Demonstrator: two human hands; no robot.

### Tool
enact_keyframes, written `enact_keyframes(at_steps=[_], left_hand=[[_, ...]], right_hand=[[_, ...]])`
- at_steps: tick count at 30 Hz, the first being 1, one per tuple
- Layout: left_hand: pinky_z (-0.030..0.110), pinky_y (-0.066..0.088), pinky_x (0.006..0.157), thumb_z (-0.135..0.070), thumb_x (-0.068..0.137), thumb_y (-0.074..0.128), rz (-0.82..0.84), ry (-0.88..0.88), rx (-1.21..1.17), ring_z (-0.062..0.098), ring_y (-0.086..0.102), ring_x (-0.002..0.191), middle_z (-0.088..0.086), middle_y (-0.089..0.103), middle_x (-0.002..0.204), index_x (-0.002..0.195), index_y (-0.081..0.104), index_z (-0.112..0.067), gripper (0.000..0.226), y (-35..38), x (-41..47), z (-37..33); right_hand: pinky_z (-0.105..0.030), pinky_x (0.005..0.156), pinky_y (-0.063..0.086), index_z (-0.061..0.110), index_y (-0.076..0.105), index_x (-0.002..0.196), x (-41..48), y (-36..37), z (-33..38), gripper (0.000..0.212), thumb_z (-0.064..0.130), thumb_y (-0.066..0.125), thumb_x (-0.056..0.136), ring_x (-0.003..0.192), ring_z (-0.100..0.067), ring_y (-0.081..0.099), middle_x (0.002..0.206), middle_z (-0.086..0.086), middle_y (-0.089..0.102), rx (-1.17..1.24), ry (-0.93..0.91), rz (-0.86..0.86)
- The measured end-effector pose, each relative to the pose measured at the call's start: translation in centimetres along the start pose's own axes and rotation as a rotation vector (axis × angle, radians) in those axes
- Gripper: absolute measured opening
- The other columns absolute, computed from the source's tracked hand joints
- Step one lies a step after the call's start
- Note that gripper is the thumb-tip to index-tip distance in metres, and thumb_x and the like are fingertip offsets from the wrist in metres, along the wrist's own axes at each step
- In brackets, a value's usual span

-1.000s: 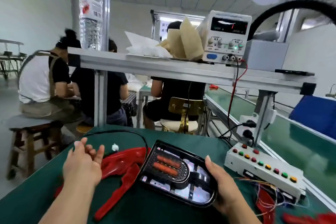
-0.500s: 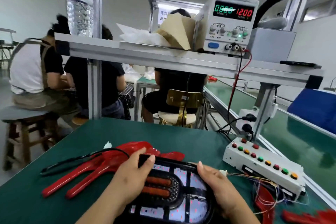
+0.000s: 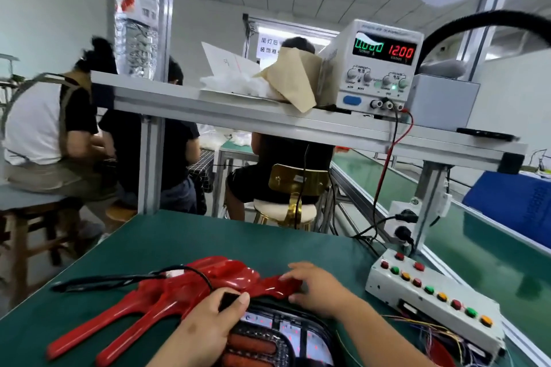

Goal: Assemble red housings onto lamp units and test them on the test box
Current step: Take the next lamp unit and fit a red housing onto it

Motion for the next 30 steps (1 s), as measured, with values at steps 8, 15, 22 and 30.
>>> enact_keyframes(at_steps=[8,15,22,30], left_hand=[[0.008,0.034,0.066,-0.047,0.094,0.053,-0.071,0.034,-0.081,-0.009,0.053,0.087,-0.016,0.064,0.098,0.095,0.064,-0.032,0.019,-0.6,0.5,0.0],[0.021,0.055,0.059,-0.037,0.094,0.059,-0.109,-0.015,-0.357,0.009,0.072,0.071,-0.001,0.074,0.087,0.098,0.069,-0.022,0.018,0.1,0.0,0.1],[0.036,0.056,0.045,-0.031,0.098,0.055,-0.116,-0.005,-0.608,0.031,0.074,0.064,0.013,0.076,0.077,0.105,0.061,-0.015,0.019,0.6,-0.3,-0.6],[0.042,0.059,0.055,-0.035,0.098,0.055,-0.112,0.02,-0.65,0.038,0.074,0.076,0.018,0.075,0.089,0.114,0.059,-0.014,0.027,0.7,0.2,0.1]], right_hand=[[-0.015,0.069,0.041,0.025,0.062,0.086,-0.7,-1.5,-1.4,0.008,0.028,0.064,0.093,0.077,-0.003,0.054,0.087,0.006,0.059,0.224,0.018,-0.191],[-0.017,0.045,0.035,0.022,0.061,0.065,-7.9,-7.4,-3.1,0.035,0.048,0.056,0.088,0.045,-0.008,0.039,0.053,0.002,0.048,0.908,0.002,-0.483],[-0.028,0.047,0.015,0.024,0.055,0.054,-10.2,-3.7,-0.2,0.045,0.056,0.059,0.087,0.045,-0.013,0.022,0.047,0.004,0.034,0.905,-0.133,-0.076],[-0.021,0.042,0.015,0.024,0.041,0.054,-9.3,-1.5,0.6,0.047,0.047,0.051,0.093,0.044,-0.011,0.015,0.047,0.003,0.026,0.936,0.057,-0.112]])
Point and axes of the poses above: each hand's wrist, its own x-axis towards the middle knuckle, its own y-axis out of the palm, z = x × y, the point moved 6 cm from there along x, towards the middle knuckle
